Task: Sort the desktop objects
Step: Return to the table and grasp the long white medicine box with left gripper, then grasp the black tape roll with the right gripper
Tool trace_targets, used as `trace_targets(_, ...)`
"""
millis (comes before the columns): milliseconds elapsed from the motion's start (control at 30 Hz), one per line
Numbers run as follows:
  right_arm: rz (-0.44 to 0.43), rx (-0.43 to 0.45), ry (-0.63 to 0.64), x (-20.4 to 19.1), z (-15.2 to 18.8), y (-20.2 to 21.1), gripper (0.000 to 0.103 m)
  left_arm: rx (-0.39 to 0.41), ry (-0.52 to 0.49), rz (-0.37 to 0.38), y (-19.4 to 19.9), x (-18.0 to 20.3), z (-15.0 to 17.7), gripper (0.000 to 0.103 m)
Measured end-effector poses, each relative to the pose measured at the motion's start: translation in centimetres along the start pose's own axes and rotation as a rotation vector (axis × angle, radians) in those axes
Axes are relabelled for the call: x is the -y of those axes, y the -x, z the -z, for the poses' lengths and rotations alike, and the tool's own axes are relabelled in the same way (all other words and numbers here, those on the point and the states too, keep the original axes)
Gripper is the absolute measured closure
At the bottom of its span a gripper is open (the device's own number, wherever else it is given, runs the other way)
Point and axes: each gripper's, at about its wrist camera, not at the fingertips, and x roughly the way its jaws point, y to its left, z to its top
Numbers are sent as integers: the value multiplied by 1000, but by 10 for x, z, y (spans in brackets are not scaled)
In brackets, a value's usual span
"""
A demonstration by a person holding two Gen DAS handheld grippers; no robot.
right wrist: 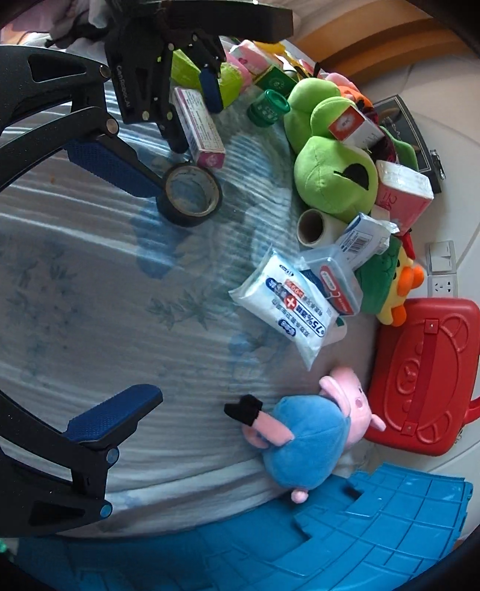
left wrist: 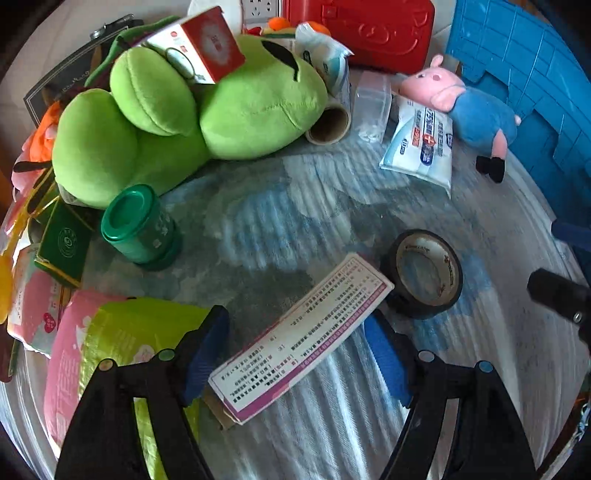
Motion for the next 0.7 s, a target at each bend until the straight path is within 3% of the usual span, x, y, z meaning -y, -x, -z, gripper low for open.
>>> trace_targets(100, 14, -13, -10, -13, 5, -8, 6, 9, -22, -14, -9, -3, -2, 29)
trace_targets(133, 12, -21, -12, -18, 6, -11, 12, 11, -11, -15, -11, -5, -2, 32)
trace_targets(200, -2, -30, -12, -26, 7, -17, 19, 22, 10, -33, -11, -12, 1, 53)
trace_targets(300, -20, -31, 1, -40, 5, -26, 21, 29, 89, -28, -12, -26, 6, 72)
trace_targets(700, -54, -7, -22, -63, -9, -57, 23, 78, 100, -49, -44, -25, -3, 72)
